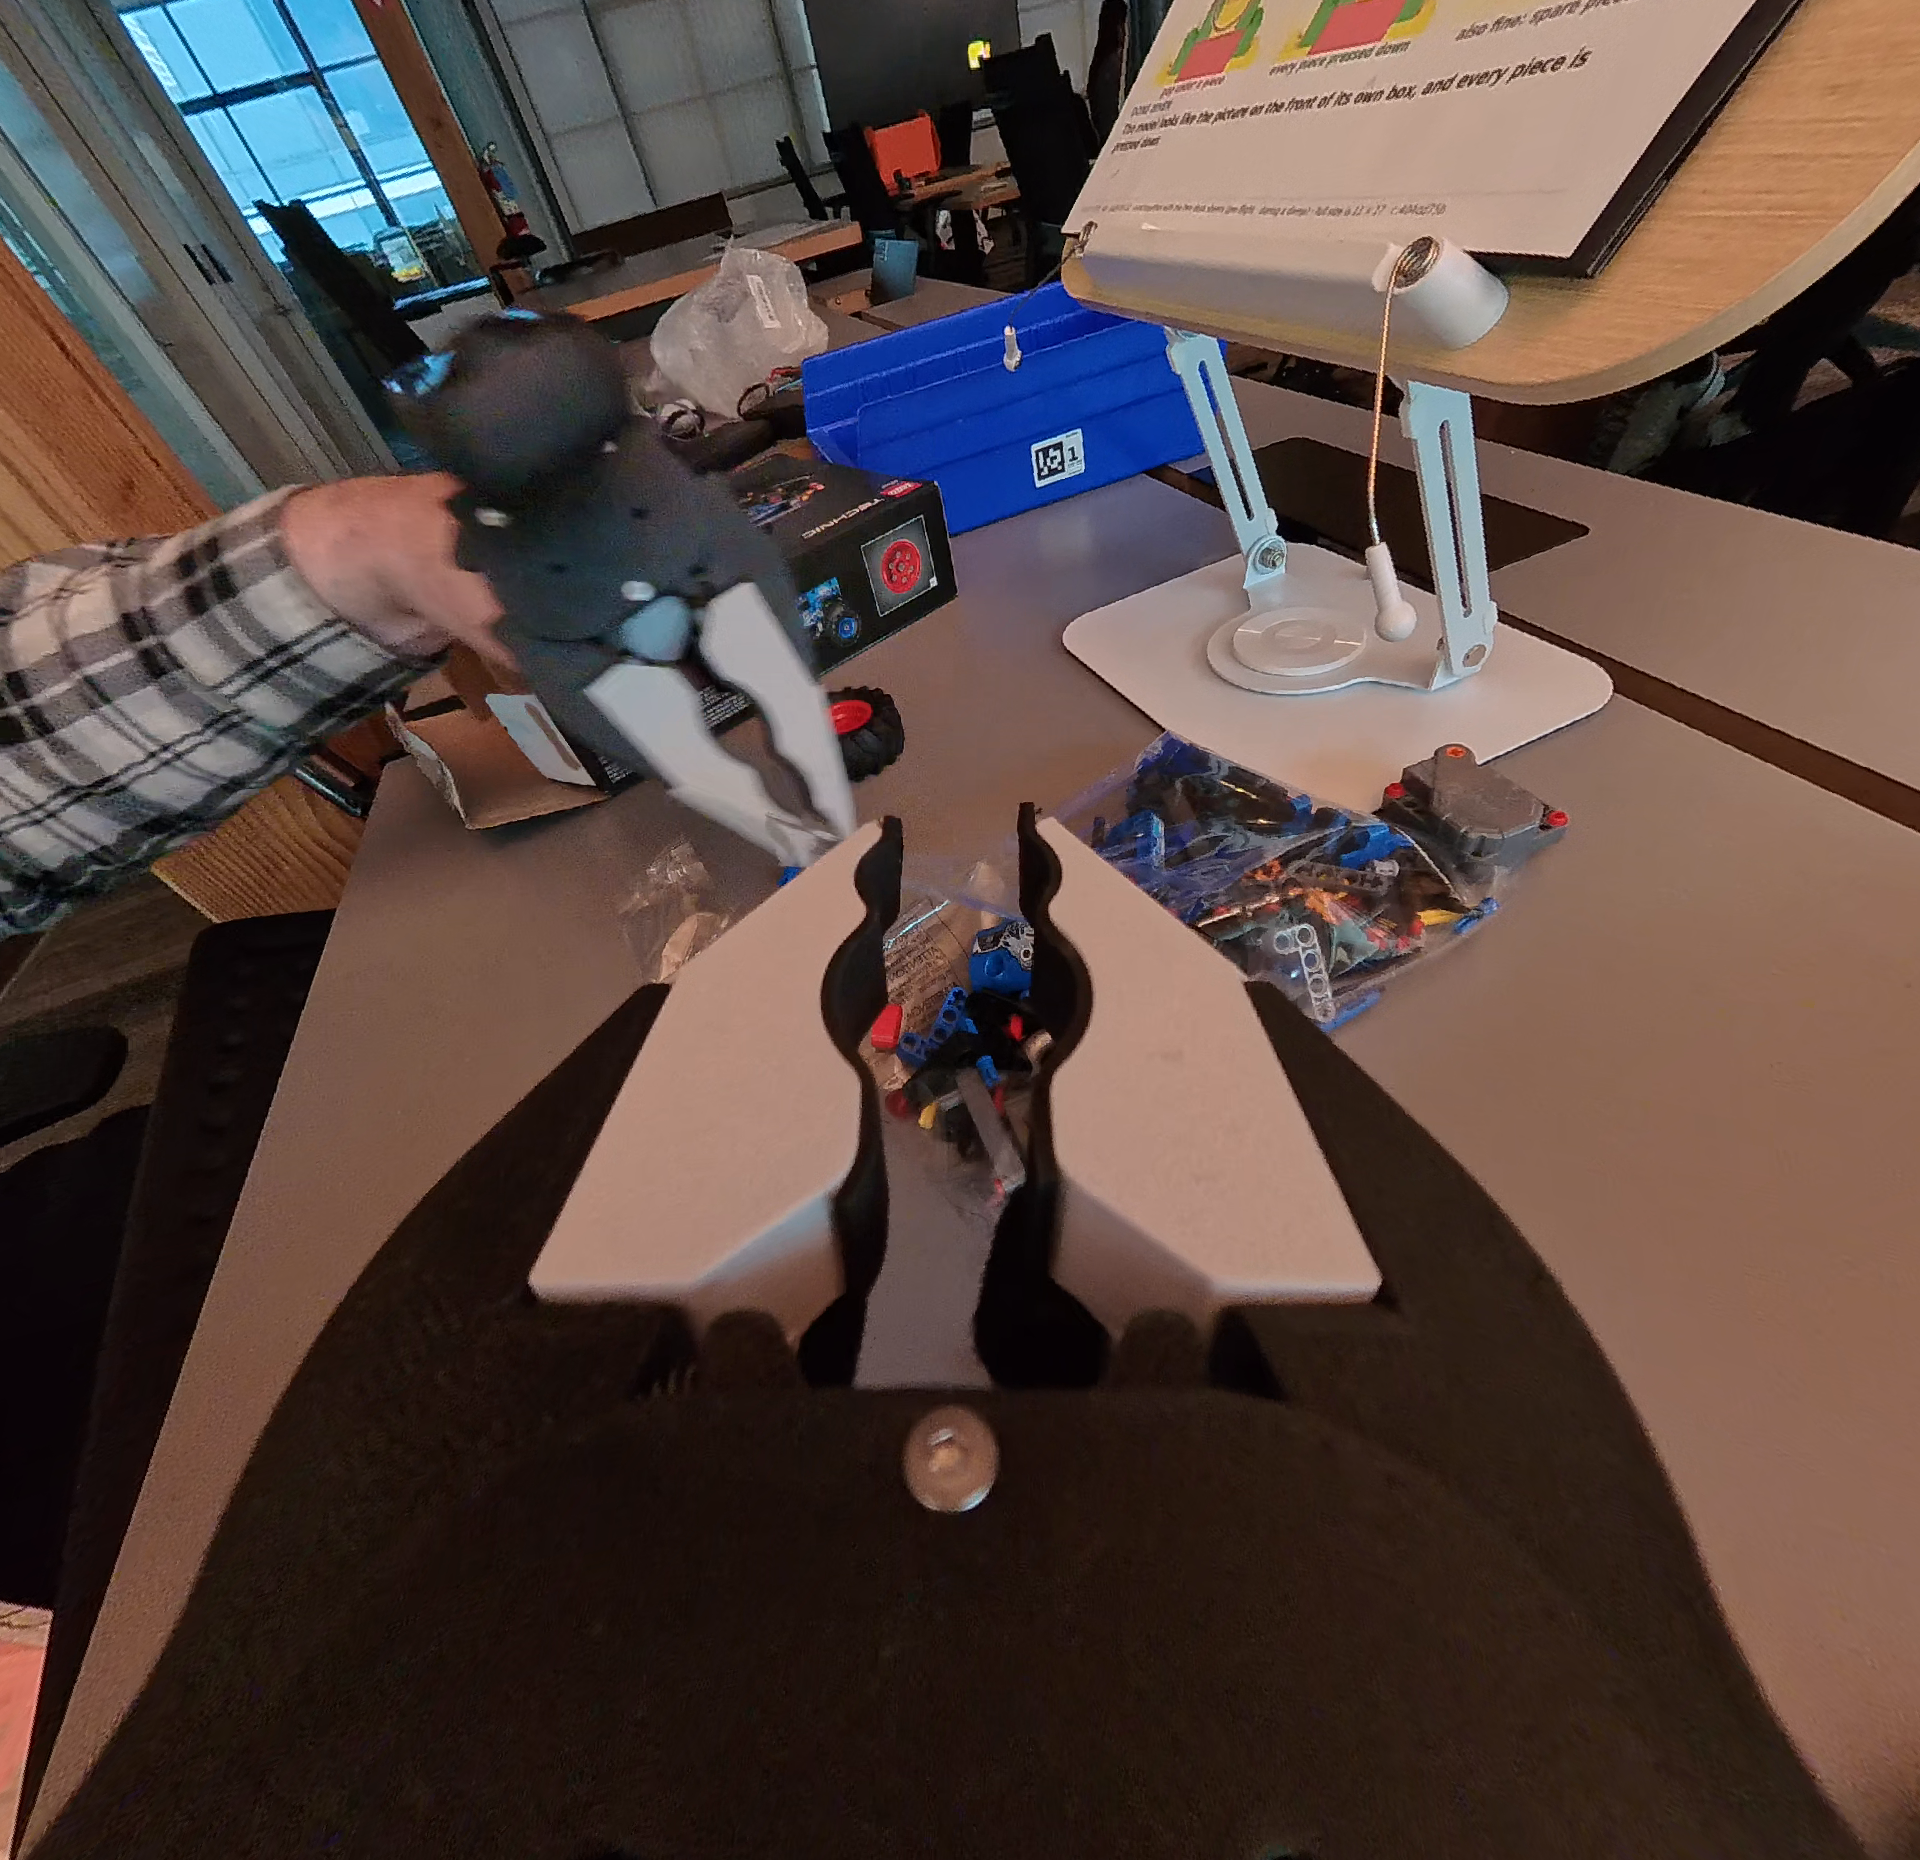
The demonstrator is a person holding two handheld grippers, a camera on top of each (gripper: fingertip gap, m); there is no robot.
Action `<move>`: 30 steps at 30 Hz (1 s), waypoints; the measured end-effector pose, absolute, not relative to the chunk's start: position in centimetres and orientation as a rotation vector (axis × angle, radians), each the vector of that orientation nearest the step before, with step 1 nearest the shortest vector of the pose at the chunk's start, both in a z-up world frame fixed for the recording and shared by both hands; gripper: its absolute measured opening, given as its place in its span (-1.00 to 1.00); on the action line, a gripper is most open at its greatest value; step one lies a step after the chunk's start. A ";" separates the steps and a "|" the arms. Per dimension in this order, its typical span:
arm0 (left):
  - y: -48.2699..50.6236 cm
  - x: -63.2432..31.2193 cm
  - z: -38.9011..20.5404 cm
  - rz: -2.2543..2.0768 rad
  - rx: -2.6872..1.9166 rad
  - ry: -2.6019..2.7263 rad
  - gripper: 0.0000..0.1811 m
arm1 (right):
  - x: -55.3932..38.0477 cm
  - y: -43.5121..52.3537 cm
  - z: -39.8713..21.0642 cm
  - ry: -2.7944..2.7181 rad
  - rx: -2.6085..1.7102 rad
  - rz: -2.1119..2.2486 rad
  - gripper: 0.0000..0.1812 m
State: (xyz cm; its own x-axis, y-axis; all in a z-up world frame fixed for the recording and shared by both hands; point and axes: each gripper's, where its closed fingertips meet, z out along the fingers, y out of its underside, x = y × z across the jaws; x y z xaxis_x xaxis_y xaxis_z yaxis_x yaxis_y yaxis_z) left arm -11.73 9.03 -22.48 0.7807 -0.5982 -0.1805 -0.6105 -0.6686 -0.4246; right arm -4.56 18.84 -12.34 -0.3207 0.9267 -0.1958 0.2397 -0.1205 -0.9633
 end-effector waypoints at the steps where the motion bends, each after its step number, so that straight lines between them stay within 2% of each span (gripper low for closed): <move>1: 8.4 -9.6 -21.7 -0.015 -2.455 0.950 -0.97 | -4.6 18.8 -12.3 -1.556 -1.312 1.485 -0.77; 4: 9.3 -5.2 -20.1 0.048 -2.333 1.061 -0.97 | -4.6 18.7 -12.4 -1.560 -1.311 1.483 -0.77; 8: 14.9 -6.1 -20.4 0.378 -2.302 0.965 -0.95 | -4.6 18.9 -12.6 -1.563 -1.319 1.472 -0.77; 10: 15.4 -6.8 -21.3 0.476 -2.322 0.986 -0.71 | -4.5 19.2 -12.7 -1.551 -1.327 1.474 -0.77; 12: 14.6 -5.9 -20.9 0.401 -2.295 0.994 -0.66 | -4.4 19.5 -12.4 -1.530 -1.327 1.489 -0.77; 19: 7.7 -11.6 -20.0 0.351 -2.433 0.935 -0.73 | -4.3 19.0 -11.7 -1.525 -1.298 1.520 -0.77; 30: 4.2 -14.5 -25.9 0.236 -2.687 1.049 -0.84 | -4.3 19.4 -12.0 -1.518 -1.315 1.513 -0.77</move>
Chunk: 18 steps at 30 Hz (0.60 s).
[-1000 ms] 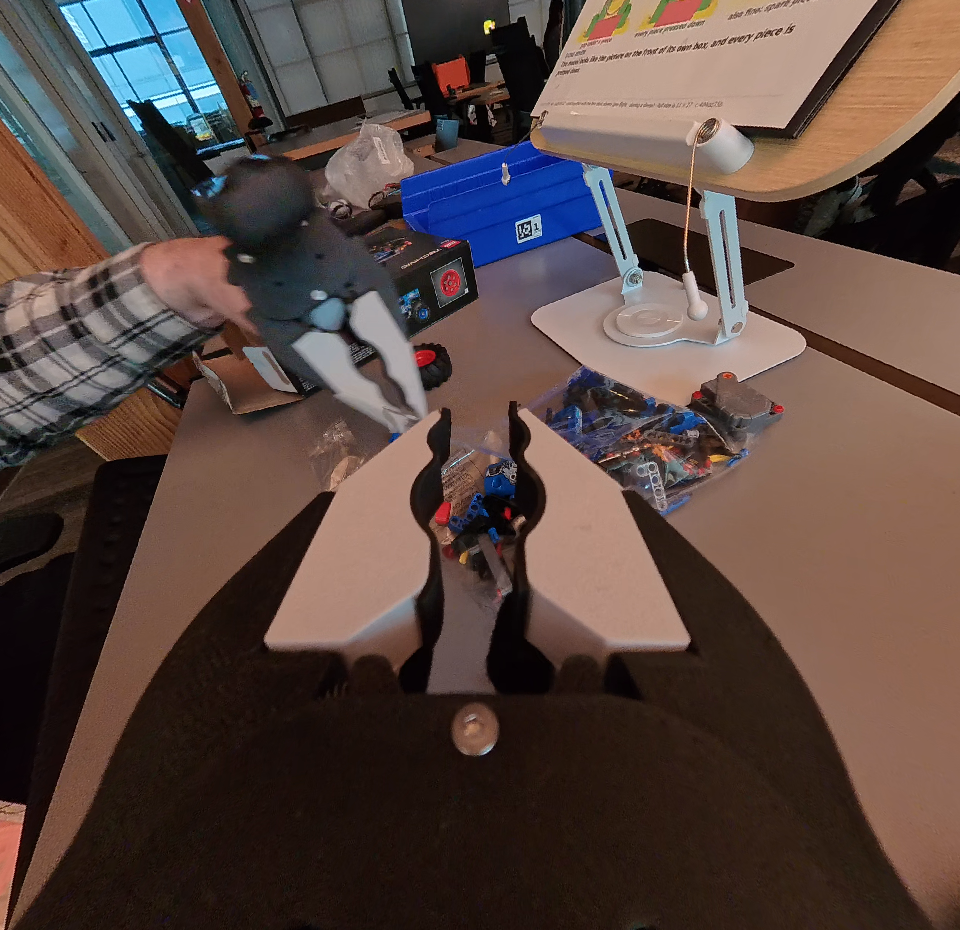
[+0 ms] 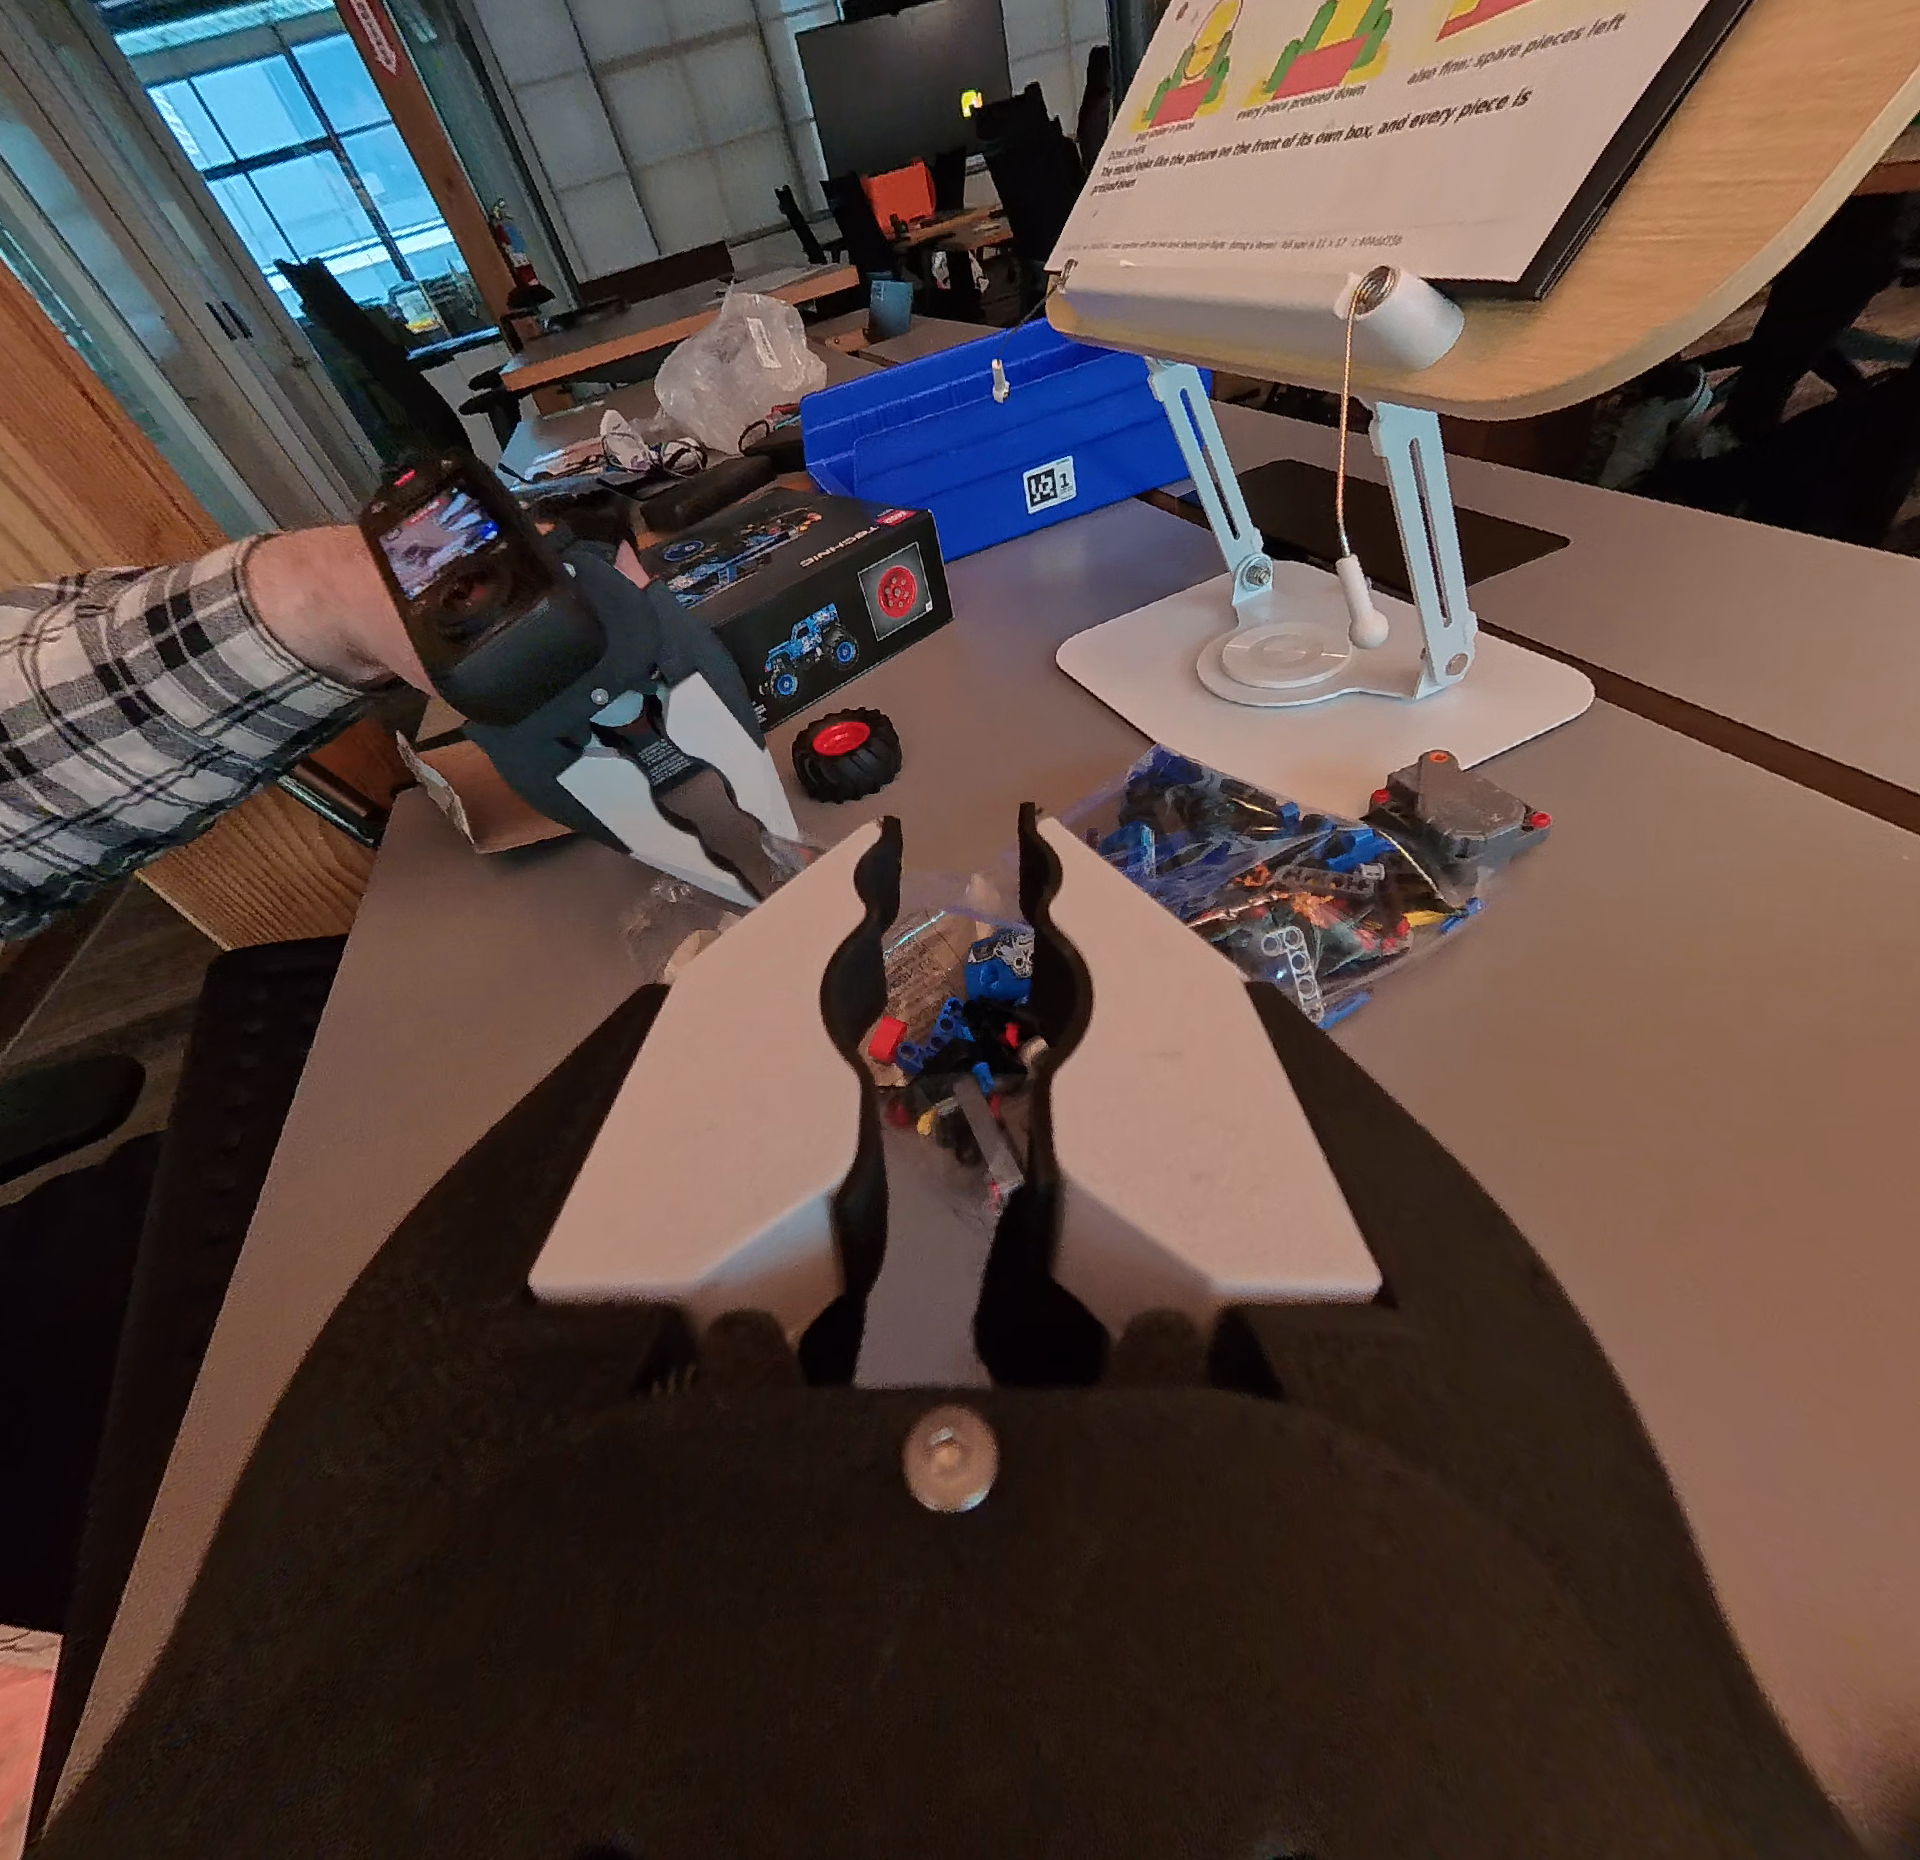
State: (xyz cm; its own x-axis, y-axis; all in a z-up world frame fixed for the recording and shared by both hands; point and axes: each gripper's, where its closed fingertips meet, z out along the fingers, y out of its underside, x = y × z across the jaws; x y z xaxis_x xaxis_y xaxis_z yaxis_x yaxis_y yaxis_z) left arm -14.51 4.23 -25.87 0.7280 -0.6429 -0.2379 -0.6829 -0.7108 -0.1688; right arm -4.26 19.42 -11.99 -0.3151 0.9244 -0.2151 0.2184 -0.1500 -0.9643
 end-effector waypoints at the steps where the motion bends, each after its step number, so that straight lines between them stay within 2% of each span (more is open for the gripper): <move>1: 4.5 -14.3 -25.9 0.197 -2.677 1.029 -0.83 | -4.3 19.4 -12.0 -1.520 -1.316 1.511 -0.77; 4: 4.5 -13.8 -26.2 0.112 -2.683 1.015 -1.00 | -4.3 19.4 -12.1 -1.523 -1.317 1.510 -0.77; 13: 4.5 -14.5 -24.4 0.110 -2.635 0.919 -1.00 | -4.2 19.4 -11.9 -1.514 -1.311 1.521 -0.77; 15: 3.7 -15.2 -24.2 0.131 -2.681 0.930 -0.84 | -4.3 19.3 -11.9 -1.521 -1.310 1.518 -0.77; 18: 2.9 -15.9 -24.8 0.150 -2.730 0.996 -0.80 | -4.3 19.2 -11.9 -1.526 -1.309 1.514 -0.77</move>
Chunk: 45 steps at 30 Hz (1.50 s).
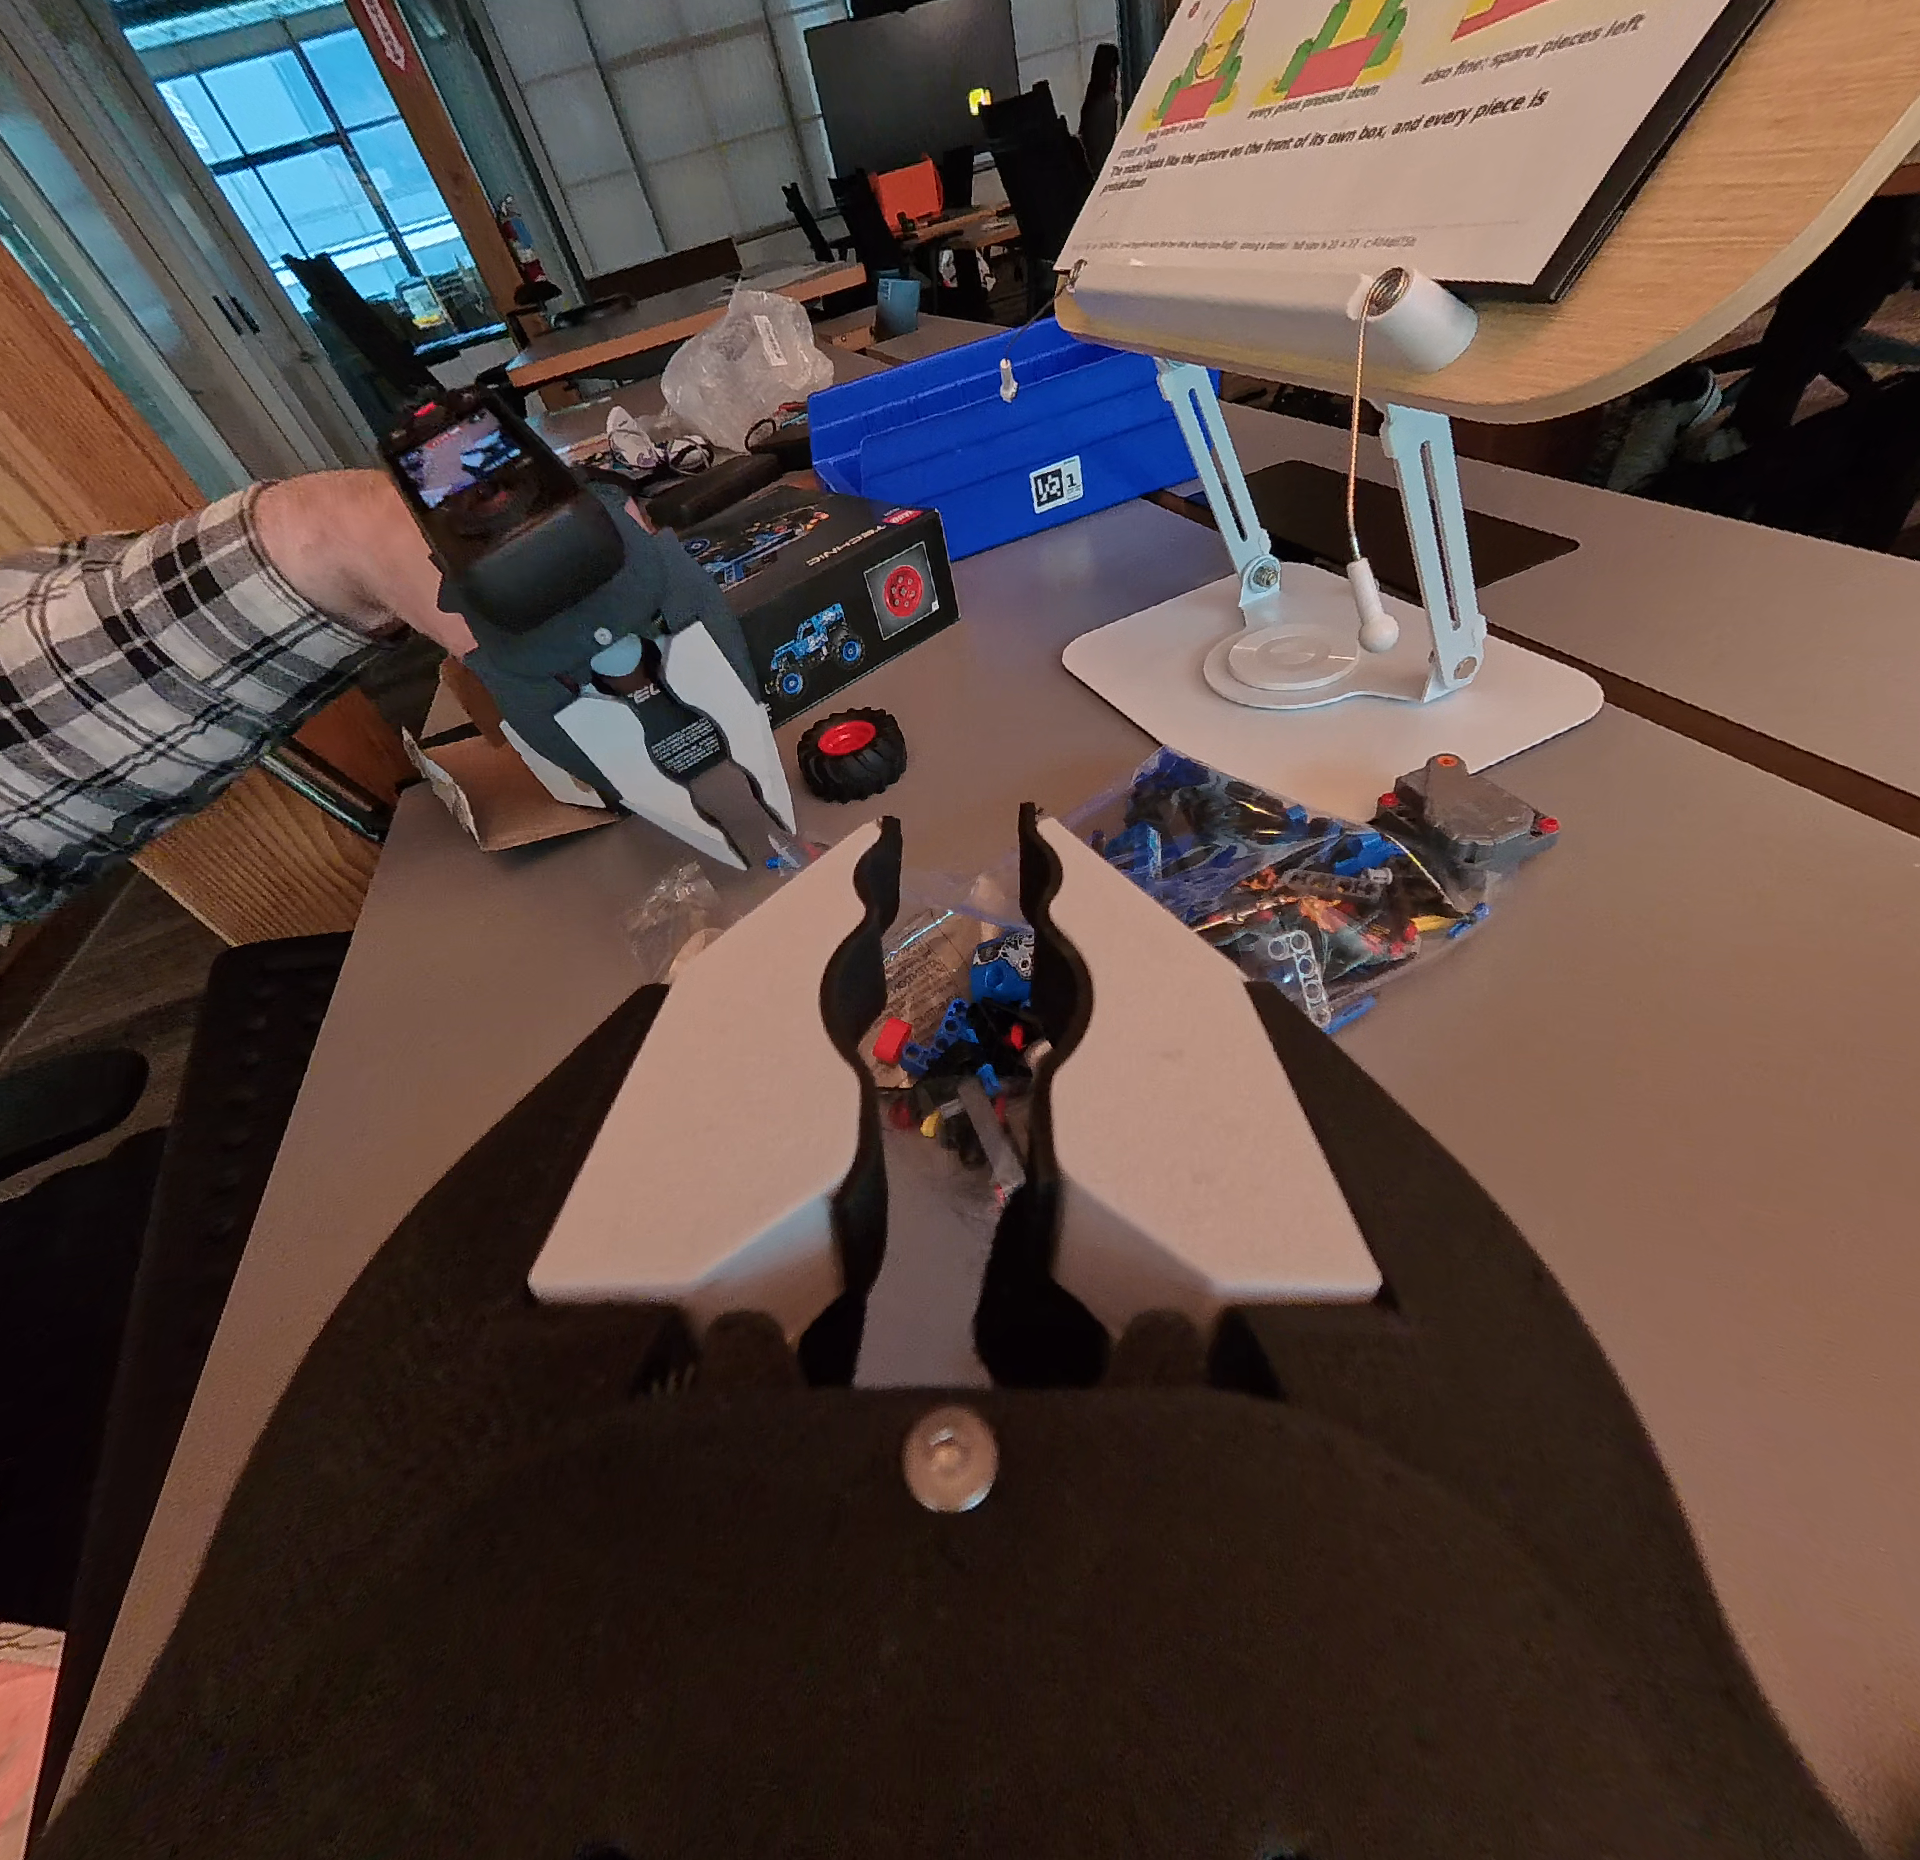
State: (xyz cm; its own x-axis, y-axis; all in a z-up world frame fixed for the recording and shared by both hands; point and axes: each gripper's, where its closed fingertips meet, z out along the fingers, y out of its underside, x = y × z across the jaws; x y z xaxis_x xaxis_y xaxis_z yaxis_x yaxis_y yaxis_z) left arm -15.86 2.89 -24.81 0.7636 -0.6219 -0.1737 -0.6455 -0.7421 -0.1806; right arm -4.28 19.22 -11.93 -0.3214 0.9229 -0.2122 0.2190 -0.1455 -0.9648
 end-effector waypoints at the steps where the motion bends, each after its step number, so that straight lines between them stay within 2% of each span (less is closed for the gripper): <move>1: 2.9 -16.2 -25.1 0.167 -2.751 0.988 -0.79 | -4.3 19.3 -11.9 -1.524 -1.310 1.515 -0.77; 4: 2.6 -16.5 -25.8 0.158 -2.804 0.955 -0.80 | -4.2 19.4 -11.9 -1.515 -1.312 1.517 -0.77; 10: 3.1 -15.7 -26.2 0.080 -2.798 0.853 -1.00 | -4.3 19.4 -12.0 -1.522 -1.315 1.518 -0.77; 15: 3.3 -15.6 -26.1 0.064 -2.777 0.815 -1.00 | -4.2 19.5 -11.8 -1.514 -1.312 1.522 -0.77; 18: 4.0 -15.4 -26.0 0.070 -2.753 0.768 -0.79 | -4.1 19.5 -11.8 -1.511 -1.312 1.526 -0.77; 24: 6.2 -15.3 -25.6 0.139 -2.679 0.787 -0.67 | -4.2 19.4 -12.0 -1.520 -1.315 1.521 -0.77; 34: 8.3 -14.7 -25.9 0.068 -2.660 0.837 -0.85 | -4.2 19.5 -12.0 -1.520 -1.318 1.520 -0.77; 38: 8.8 -14.3 -26.0 0.012 -2.658 0.867 -0.99 | -4.2 19.5 -12.1 -1.517 -1.321 1.520 -0.77; 45: 7.6 -12.5 -24.2 0.012 -2.586 0.894 -0.99 | -4.1 19.6 -12.0 -1.510 -1.319 1.527 -0.77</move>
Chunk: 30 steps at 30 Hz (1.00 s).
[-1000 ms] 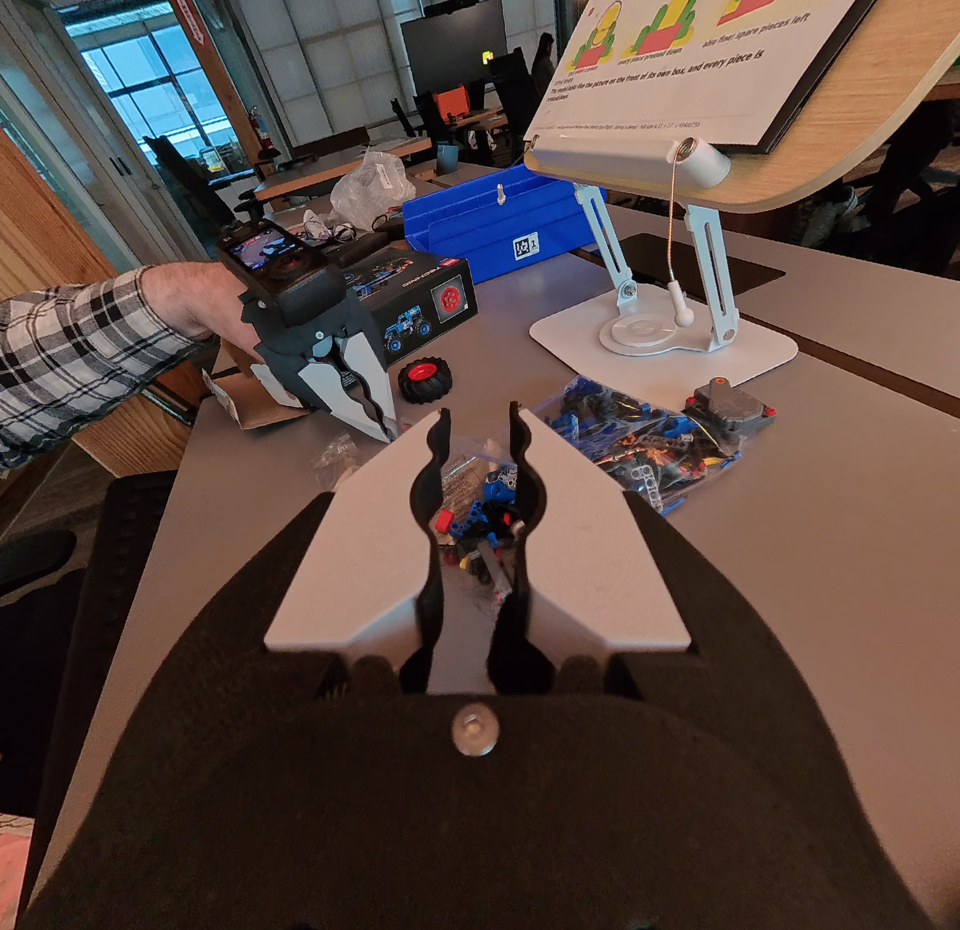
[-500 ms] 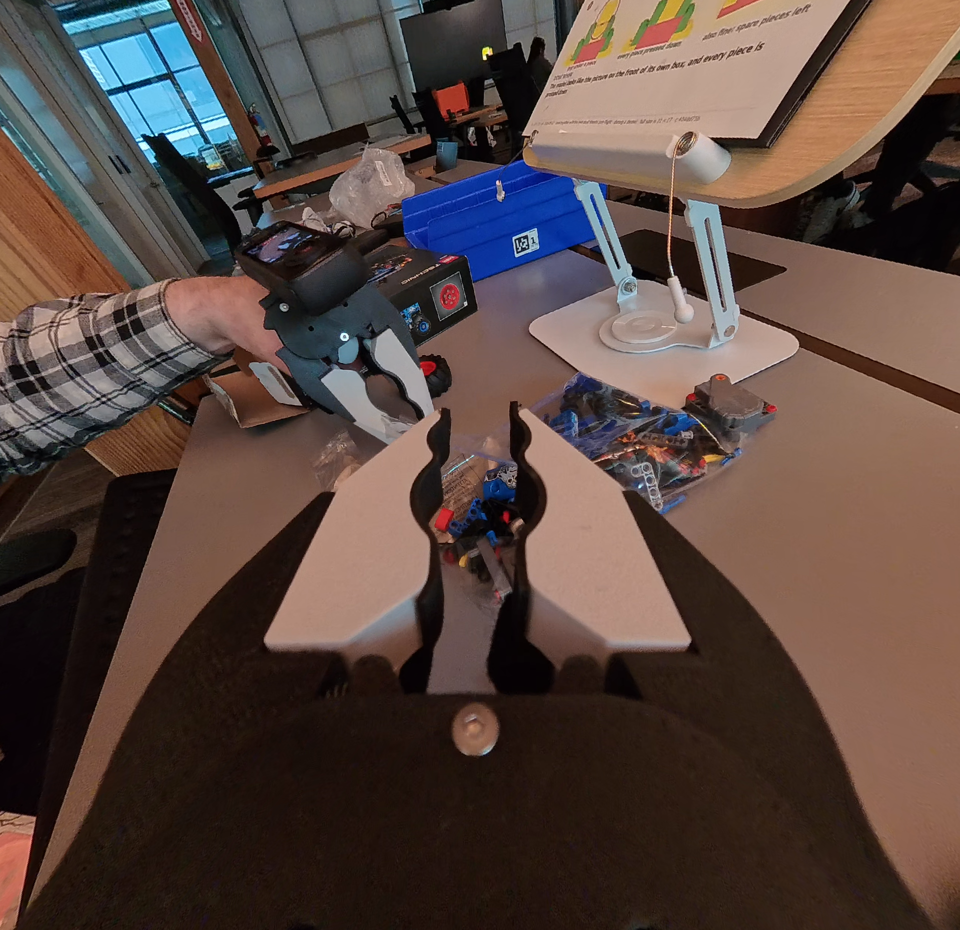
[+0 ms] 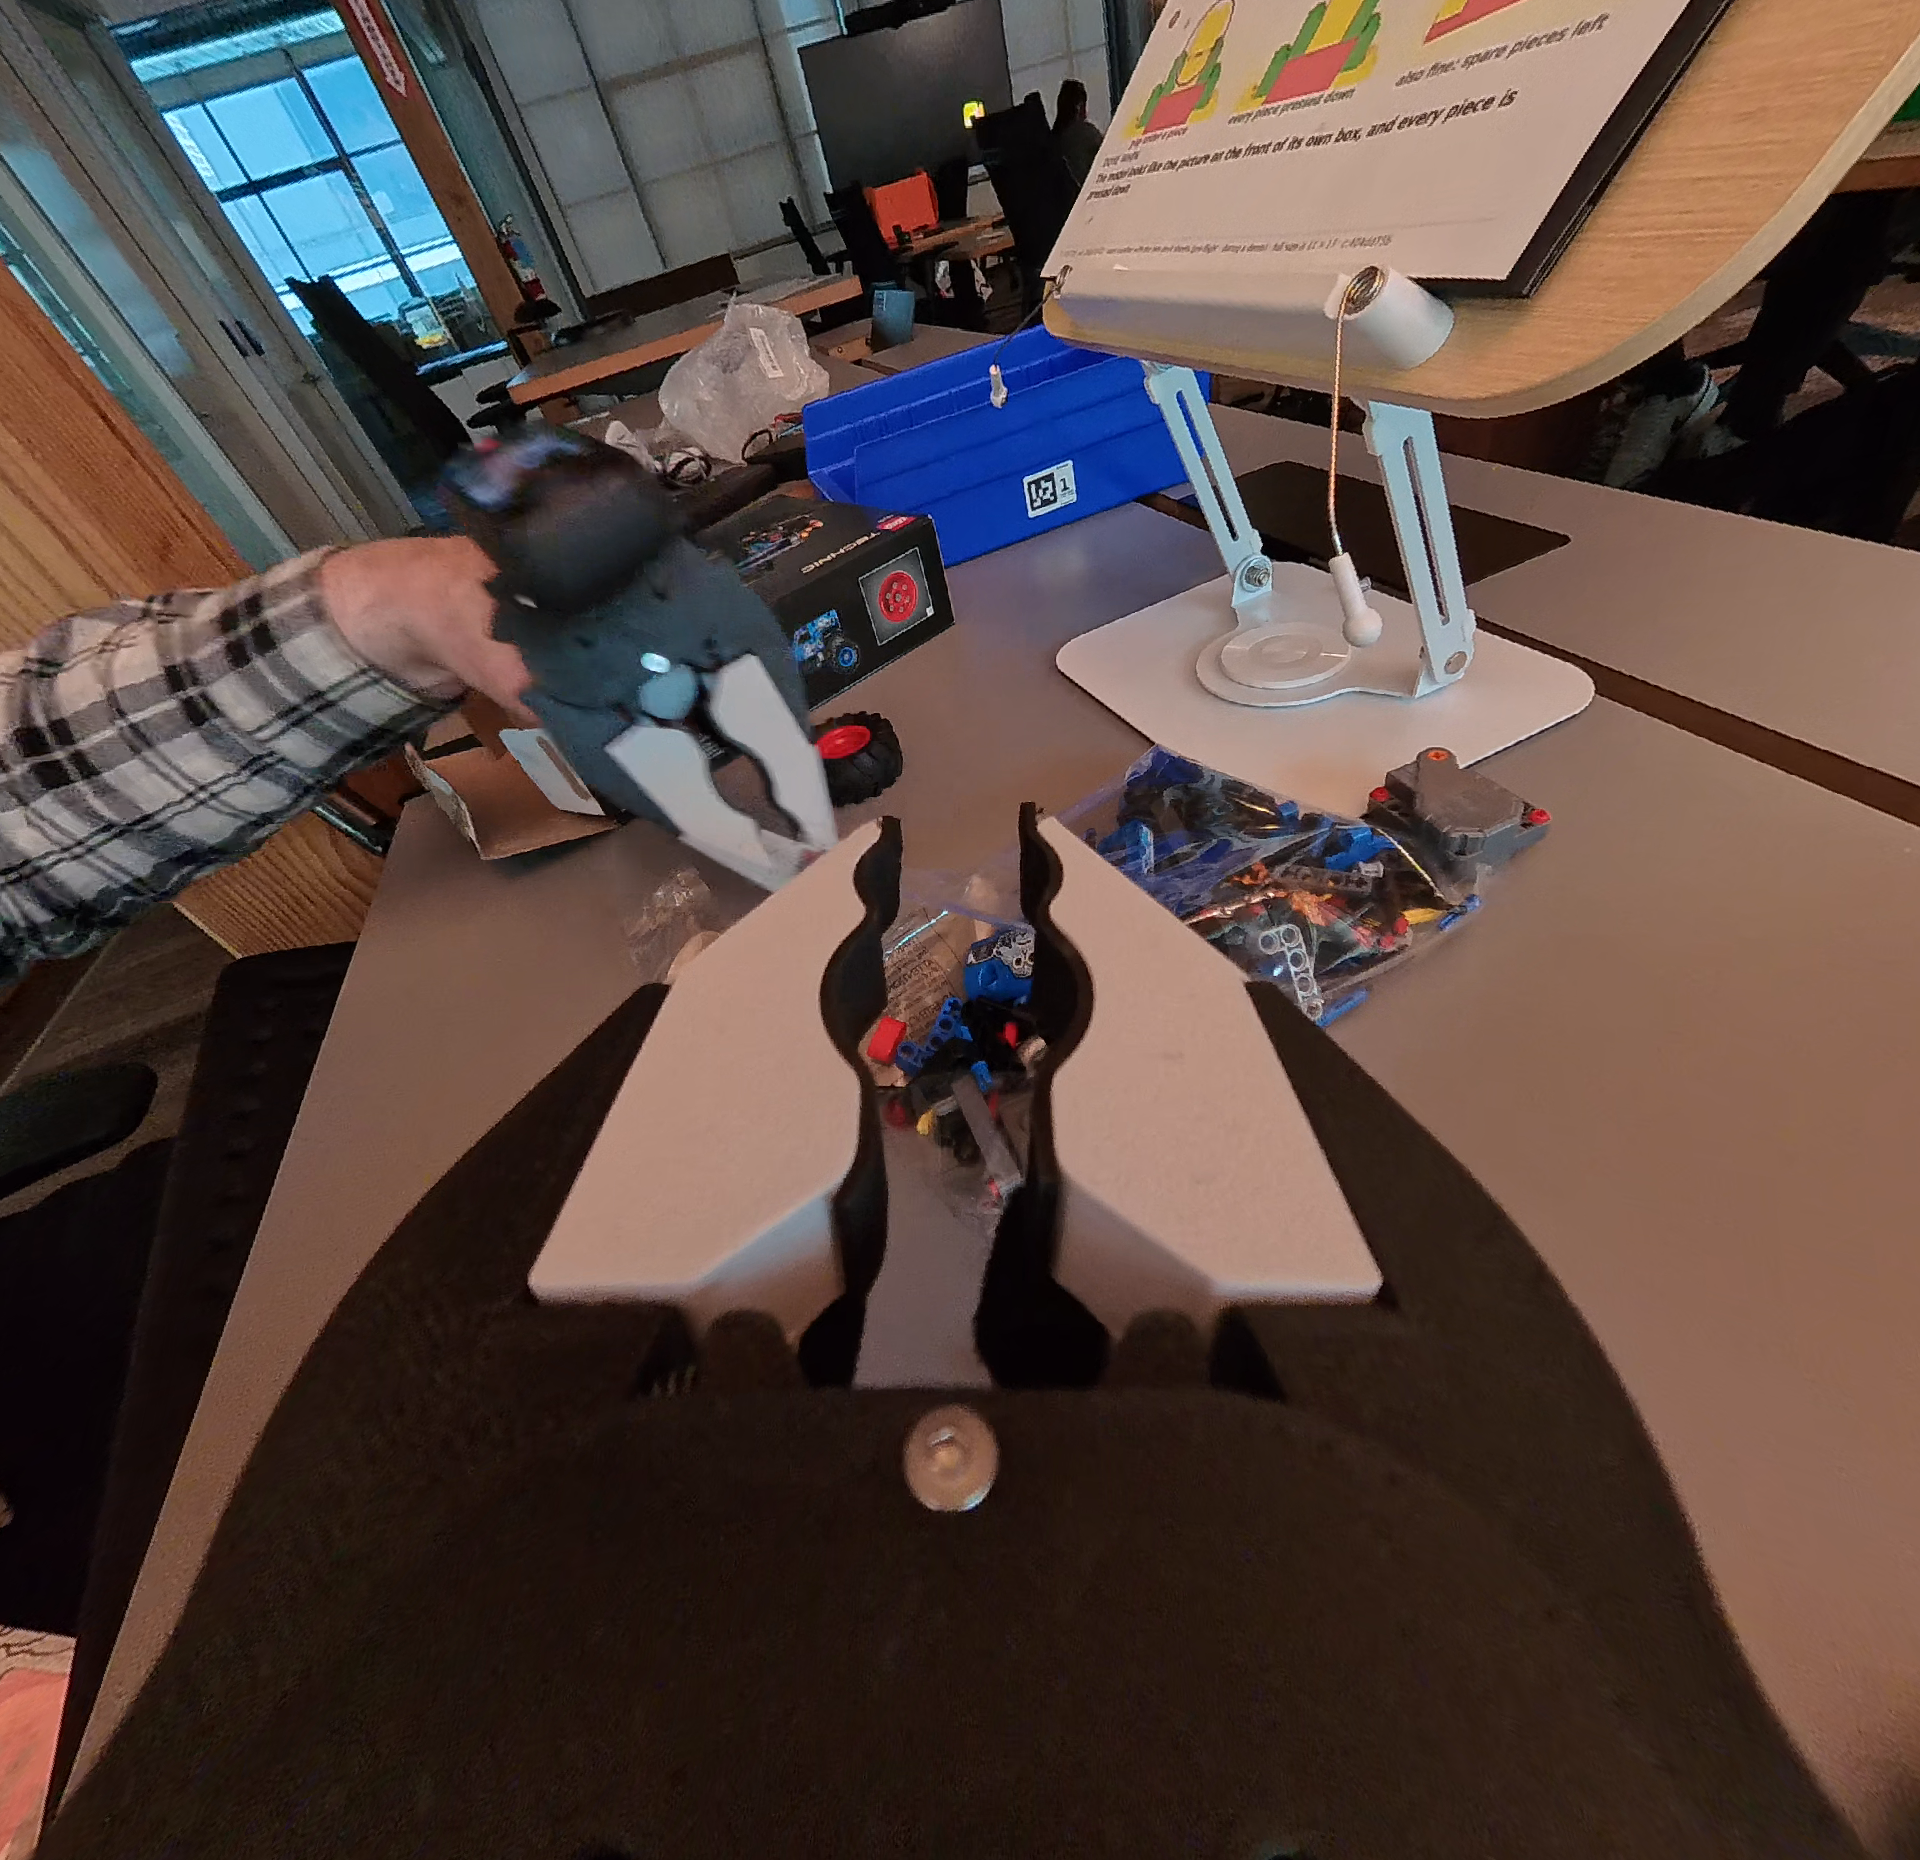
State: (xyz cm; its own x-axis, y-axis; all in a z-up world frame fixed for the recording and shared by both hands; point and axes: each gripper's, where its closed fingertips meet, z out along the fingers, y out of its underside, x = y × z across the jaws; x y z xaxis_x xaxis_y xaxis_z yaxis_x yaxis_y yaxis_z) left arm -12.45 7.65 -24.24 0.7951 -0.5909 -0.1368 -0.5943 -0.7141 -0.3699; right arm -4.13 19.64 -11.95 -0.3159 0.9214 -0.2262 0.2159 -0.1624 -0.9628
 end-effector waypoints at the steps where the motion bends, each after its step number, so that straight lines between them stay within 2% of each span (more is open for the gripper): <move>1: 7.5 -10.6 -22.8 -0.025 -2.517 0.922 -0.99 | -4.2 19.6 -12.0 -1.513 -1.319 1.524 -0.77; 4: 8.5 -6.8 -20.3 0.011 -2.387 0.986 -0.99 | -4.3 19.4 -12.0 -1.524 -1.316 1.520 -0.77; 9: 13.4 -5.6 -21.8 0.234 -2.311 0.940 -0.97 | -4.3 19.5 -12.4 -1.525 -1.329 1.505 -0.77; 11: 14.1 -6.5 -22.5 0.343 -2.319 0.917 -0.79 | -4.1 19.8 -12.3 -1.520 -1.333 1.495 -0.77; 20: 13.8 -10.8 -15.4 0.237 -2.002 0.522 -0.73 | -2.9 19.4 -12.8 -1.620 -1.330 1.380 -0.78; 25: 14.2 -10.9 -17.1 0.139 -1.986 0.513 -0.63 | 0.9 15.6 -18.0 -2.091 -1.366 1.032 -0.78; 30: 15.0 -10.5 -18.1 0.111 -1.935 0.494 -0.62 | 2.3 12.8 -22.0 -2.349 -1.320 0.908 -0.77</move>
